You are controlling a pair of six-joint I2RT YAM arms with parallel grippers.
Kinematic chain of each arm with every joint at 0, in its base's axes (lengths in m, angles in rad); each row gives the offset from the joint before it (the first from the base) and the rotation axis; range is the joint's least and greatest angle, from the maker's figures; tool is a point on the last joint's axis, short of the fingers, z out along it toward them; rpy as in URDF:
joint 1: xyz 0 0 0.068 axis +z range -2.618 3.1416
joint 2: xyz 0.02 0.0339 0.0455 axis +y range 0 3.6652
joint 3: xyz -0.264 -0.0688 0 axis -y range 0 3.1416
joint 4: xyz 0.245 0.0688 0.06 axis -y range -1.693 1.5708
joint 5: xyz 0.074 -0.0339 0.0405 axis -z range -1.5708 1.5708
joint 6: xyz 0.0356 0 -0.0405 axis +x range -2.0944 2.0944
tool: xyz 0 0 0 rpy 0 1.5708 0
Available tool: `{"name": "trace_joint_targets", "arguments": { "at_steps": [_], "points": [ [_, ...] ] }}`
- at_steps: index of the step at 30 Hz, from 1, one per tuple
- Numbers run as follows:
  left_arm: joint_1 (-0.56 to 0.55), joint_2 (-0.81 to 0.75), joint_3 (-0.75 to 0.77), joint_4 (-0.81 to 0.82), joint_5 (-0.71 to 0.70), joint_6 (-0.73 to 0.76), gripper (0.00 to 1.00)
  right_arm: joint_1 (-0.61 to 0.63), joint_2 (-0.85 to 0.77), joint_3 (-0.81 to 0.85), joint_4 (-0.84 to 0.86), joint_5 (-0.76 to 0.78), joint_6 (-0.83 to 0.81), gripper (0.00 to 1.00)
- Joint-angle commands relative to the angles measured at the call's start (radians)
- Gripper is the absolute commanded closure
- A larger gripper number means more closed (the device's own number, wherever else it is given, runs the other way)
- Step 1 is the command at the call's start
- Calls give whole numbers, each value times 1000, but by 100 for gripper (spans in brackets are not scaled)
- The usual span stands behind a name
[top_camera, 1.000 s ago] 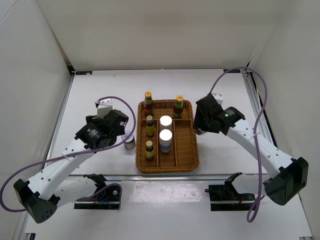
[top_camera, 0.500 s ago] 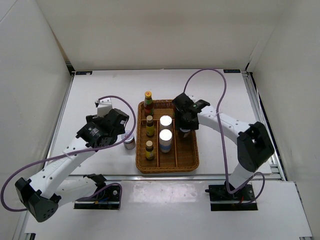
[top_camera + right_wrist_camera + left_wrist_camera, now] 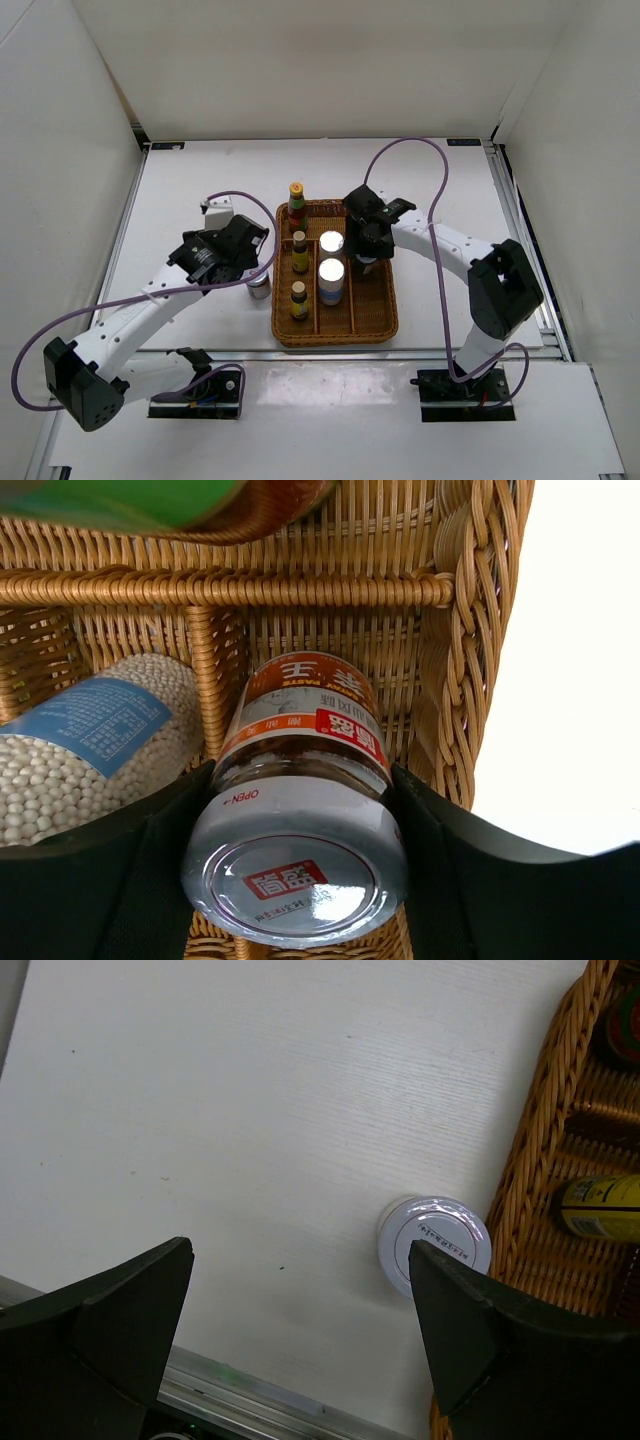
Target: Organize the condiment bottles
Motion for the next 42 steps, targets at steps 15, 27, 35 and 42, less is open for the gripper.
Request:
{"name": "trace_joint_targets", "arguments": {
  "at_steps": [15,27,35,42],
  "points": [
    [7,7,-72,184,186,-19,0,-1,-193,81,-64,43,6,6],
    [75,206,-158,382,376,24,0,-1,-549,-65,-64,52,-15,1],
    [117,277,-167,391,453,-5,18,-1,-620,-118,-64,95,-35,1],
    [117,105,-7,240,393,43,71,-1,-629,-137,-64,95,-44,1]
  ]
}}
